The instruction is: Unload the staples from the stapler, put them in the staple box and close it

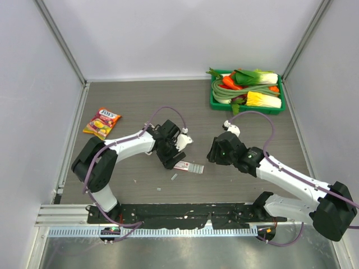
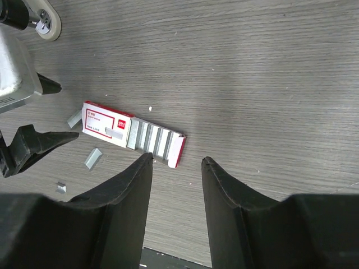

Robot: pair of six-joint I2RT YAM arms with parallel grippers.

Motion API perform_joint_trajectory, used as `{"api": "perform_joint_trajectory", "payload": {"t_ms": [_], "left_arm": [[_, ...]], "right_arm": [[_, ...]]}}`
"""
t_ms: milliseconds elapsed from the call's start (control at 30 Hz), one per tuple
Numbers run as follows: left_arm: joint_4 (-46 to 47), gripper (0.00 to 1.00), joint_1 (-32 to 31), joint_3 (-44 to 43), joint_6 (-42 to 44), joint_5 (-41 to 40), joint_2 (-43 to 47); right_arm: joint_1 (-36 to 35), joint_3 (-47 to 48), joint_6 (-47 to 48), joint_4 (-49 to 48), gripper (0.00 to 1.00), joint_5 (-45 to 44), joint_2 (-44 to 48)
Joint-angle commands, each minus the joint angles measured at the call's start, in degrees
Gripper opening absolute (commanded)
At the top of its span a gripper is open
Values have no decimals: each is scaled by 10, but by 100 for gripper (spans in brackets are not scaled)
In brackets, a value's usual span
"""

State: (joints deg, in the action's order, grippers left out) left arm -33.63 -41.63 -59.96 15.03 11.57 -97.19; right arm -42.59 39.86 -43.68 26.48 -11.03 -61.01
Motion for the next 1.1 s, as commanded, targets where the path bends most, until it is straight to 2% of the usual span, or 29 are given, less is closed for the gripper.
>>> {"api": "perform_joint_trajectory", "payload": {"t_ms": [0, 200, 433, 600, 1067], "left_arm": [[23, 64, -5, -22, 15, -2, -7], [17, 49, -10, -9, 7, 13, -2], [16, 49, -20, -5, -7, 20, -7], [9, 54, -21, -7, -7, 16, 0], [26, 50, -37, 18, 20, -8, -14]], "right_arm": [[4, 7, 11, -21, 45, 1, 9], [10, 4, 18, -21, 44, 4, 5], [13, -4, 19, -25, 43, 9, 17], [14, -5, 24, -24, 43, 14, 20], [17, -5, 26, -24, 40, 15, 26]]}}
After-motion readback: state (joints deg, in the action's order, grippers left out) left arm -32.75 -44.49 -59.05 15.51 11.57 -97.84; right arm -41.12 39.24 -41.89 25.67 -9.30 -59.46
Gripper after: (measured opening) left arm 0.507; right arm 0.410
